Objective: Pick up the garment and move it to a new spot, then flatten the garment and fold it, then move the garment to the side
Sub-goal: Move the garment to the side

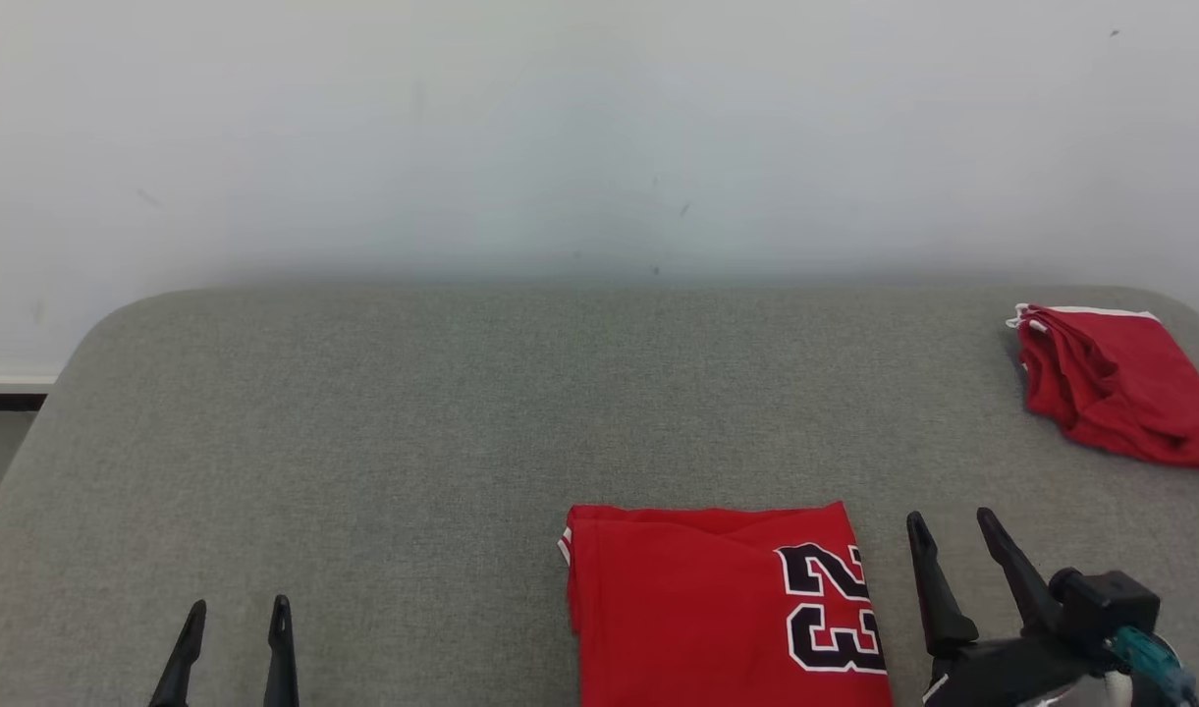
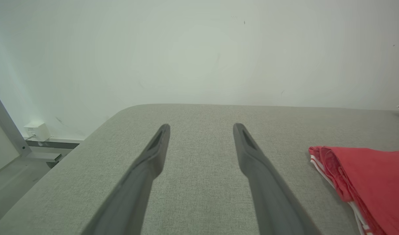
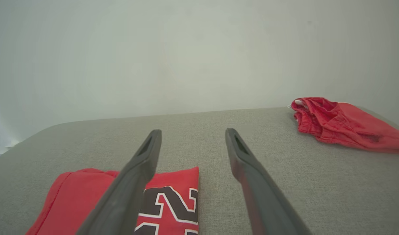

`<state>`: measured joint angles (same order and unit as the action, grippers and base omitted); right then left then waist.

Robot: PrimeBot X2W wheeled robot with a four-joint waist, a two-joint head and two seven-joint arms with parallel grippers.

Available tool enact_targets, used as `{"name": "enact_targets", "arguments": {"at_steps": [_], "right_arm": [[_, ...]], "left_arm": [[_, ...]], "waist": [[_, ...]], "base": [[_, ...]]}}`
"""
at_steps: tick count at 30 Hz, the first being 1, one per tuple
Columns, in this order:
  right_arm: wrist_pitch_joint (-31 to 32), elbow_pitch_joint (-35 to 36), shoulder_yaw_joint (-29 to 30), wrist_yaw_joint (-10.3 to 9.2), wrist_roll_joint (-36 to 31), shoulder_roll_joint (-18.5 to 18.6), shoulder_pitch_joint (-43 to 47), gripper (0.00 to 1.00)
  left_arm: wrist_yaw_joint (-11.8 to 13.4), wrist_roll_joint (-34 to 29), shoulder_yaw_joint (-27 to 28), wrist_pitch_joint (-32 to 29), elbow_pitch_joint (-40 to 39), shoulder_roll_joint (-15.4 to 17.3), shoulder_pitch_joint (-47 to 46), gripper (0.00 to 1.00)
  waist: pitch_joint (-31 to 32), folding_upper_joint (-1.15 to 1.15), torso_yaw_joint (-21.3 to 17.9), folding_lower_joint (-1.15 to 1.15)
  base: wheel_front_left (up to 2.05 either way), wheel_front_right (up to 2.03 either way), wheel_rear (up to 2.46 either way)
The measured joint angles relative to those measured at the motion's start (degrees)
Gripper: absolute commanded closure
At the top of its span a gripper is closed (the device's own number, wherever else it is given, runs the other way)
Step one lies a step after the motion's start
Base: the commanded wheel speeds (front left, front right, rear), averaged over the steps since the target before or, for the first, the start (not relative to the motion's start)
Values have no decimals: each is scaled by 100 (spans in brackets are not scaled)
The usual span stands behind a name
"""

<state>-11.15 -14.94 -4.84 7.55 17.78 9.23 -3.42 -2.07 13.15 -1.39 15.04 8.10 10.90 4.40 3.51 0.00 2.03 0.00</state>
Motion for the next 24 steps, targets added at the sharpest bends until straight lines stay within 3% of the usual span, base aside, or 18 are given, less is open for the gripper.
{"name": "enact_targets", "arguments": {"at_steps": [11,24], "right_arm": [[711,-1477,-165,0,-90,-10,-602,0],[677,-3150,-522,0,-71,-226,-1163,0]], "left_arm": [[-65,-54,-124,0,113,-142,-249,0],[-102,-89,-18,0,178,-194,-341,0]], "waist": [[-167,0,294,0],[-340,0,355,0]], "base": [[0,0,0],[0,0,0]]}}
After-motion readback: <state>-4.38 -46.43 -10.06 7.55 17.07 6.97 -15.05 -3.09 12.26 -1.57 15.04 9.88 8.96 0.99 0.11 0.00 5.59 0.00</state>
